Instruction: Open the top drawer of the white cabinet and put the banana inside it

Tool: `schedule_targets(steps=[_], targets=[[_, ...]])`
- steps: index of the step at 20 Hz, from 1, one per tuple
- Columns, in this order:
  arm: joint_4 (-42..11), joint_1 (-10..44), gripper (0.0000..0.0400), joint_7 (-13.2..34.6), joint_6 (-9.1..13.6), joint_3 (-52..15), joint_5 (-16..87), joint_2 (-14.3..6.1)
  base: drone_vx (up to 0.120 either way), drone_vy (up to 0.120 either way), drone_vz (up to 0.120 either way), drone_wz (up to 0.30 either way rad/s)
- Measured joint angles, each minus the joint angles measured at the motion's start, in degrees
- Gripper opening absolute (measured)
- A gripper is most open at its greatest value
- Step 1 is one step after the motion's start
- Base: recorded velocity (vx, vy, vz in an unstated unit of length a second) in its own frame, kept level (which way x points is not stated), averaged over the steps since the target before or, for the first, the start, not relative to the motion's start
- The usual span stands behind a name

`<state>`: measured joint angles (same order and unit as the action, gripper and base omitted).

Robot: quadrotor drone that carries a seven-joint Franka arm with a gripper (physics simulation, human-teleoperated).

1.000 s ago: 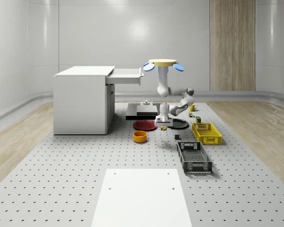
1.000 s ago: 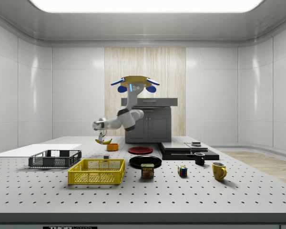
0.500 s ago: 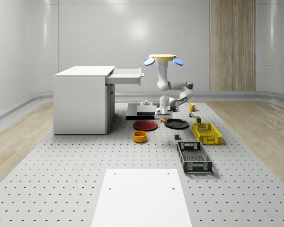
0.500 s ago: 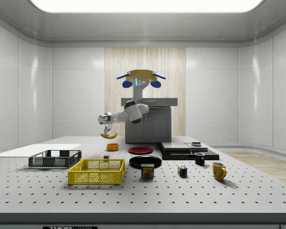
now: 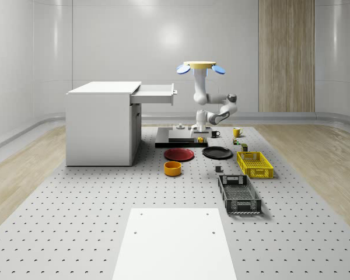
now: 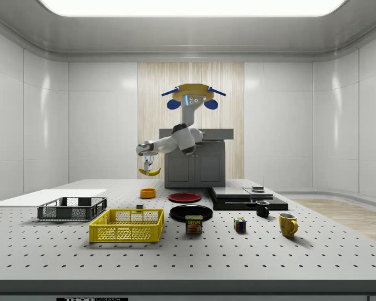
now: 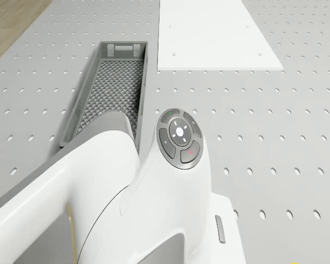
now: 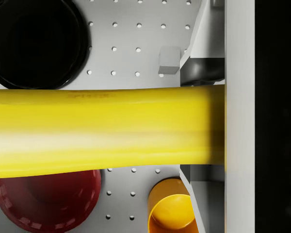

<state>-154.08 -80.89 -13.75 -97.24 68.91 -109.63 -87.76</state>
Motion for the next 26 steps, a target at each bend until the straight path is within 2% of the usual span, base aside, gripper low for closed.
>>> schedule_targets(steps=[26], targets=[[0.0,-0.3,0.019,-0.2,-0.6,0.0,0.3,-0.7,-0.12,0.0,0.12,0.0]])
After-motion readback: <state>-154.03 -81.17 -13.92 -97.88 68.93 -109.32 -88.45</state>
